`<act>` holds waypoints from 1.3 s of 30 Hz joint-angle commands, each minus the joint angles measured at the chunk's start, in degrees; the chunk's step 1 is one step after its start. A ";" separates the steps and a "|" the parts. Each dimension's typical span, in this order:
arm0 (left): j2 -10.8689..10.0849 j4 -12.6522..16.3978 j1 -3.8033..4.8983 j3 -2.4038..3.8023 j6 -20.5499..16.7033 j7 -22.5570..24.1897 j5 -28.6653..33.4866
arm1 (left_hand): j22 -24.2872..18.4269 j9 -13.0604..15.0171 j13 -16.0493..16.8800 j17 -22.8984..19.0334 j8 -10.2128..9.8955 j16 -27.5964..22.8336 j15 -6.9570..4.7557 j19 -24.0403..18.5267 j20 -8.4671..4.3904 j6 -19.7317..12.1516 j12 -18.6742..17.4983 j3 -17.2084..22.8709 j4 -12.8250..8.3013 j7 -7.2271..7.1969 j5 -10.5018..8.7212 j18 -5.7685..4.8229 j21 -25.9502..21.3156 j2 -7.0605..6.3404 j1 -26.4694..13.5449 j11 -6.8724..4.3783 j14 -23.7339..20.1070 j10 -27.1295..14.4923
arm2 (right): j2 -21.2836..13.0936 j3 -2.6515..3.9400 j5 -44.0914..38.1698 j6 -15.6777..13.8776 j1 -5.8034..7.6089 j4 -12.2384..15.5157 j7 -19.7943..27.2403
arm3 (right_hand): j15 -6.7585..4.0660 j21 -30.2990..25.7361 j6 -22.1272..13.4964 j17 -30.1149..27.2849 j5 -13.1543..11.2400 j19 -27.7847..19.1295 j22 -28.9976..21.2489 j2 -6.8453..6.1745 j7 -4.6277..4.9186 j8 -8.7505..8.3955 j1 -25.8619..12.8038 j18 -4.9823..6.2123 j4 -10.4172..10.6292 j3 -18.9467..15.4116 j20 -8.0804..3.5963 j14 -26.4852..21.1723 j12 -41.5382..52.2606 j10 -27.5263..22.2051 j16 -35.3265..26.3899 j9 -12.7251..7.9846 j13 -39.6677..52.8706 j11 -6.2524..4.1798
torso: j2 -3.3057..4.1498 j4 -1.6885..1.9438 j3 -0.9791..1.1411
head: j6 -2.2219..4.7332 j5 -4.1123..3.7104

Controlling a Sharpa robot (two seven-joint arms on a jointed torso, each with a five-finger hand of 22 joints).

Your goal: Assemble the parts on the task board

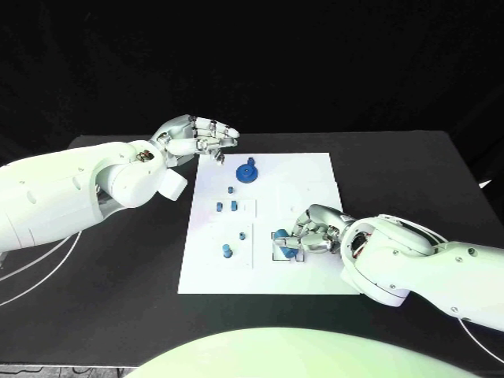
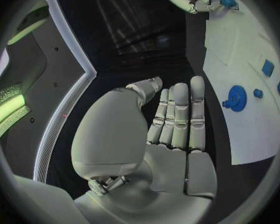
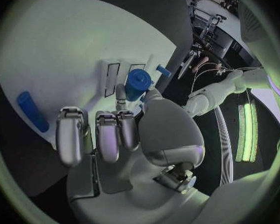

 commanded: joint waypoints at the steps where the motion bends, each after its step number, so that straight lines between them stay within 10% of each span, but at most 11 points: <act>1: 0.06 0.14 0.02 0.03 0.80 0.28 0.35 | -0.06 0.03 -0.05 -0.06 0.08 -0.30 0.12 0.46 0.10 -0.20 0.05 -0.21 0.25 0.22 0.30 0.38 -0.18 0.50 -0.10 0.12 -0.07 -0.44 | 0.26 0.01 -2.16 0.23 -0.06 -0.50 -0.60 | -0.23 -0.50 0.59 11.49 -3.46 3.71 12.16 -0.05 -1.12 0.43 -2.37 -0.50 0.01 -1.95 -0.27 5.22 -0.34 2.45 -0.38 0.04 10.67 -0.26 | 0.07 0.01 0.05 | 0.06 0.02; 18: -0.04 0.15 0.02 0.03 0.77 0.24 0.36 | -0.06 0.03 -0.05 -0.06 0.08 -0.30 0.12 0.46 0.10 -0.20 0.05 -0.21 0.25 0.22 0.30 0.38 -0.18 0.50 -0.10 0.12 -0.07 -0.44 | -0.36 0.01 -3.98 -0.36 -0.28 0.21 1.46 | -0.14 -1.03 -0.15 11.43 -7.52 3.64 12.13 0.09 -0.99 1.55 -7.83 -0.43 0.10 -8.44 -0.19 5.20 -0.99 2.13 -0.46 0.18 10.38 -0.15 | 0.02 0.01 0.05 | 0.09 0.01; 31: -0.22 0.13 0.02 0.03 0.72 0.17 0.36 | -0.06 0.03 -0.05 -0.06 0.08 -0.30 0.12 0.46 0.10 -0.20 0.05 -0.21 0.25 0.22 0.30 0.38 -0.18 0.50 -0.10 0.12 -0.07 -0.44 | -5.29 0.03 0.48 -2.51 -0.29 4.20 13.42 | -0.15 -1.71 -1.01 11.39 -6.03 3.57 12.22 0.05 -1.03 2.67 11.34 -0.34 -0.64 -7.83 -0.20 5.19 -0.71 2.35 -0.56 0.20 10.84 -0.18 | -0.01 -0.08 0.04 | 0.20 0.04; 39: -0.19 0.12 0.02 0.03 0.77 0.16 0.36 | -0.06 0.03 -0.05 -0.06 0.08 -0.30 0.12 0.46 0.10 -0.20 0.05 -0.21 0.25 0.22 0.30 0.38 -0.18 0.50 -0.10 0.12 -0.07 -0.44 | -5.49 0.02 1.79 -0.25 -0.29 4.58 15.85 | -0.37 -1.31 -0.48 11.68 -6.02 3.70 12.39 -1.16 -1.41 3.78 13.49 -0.42 -0.51 -7.17 -0.34 5.25 -0.13 2.71 -0.44 1.13 11.29 -0.48 | 0.02 -0.02 0.08 | 0.25 -0.09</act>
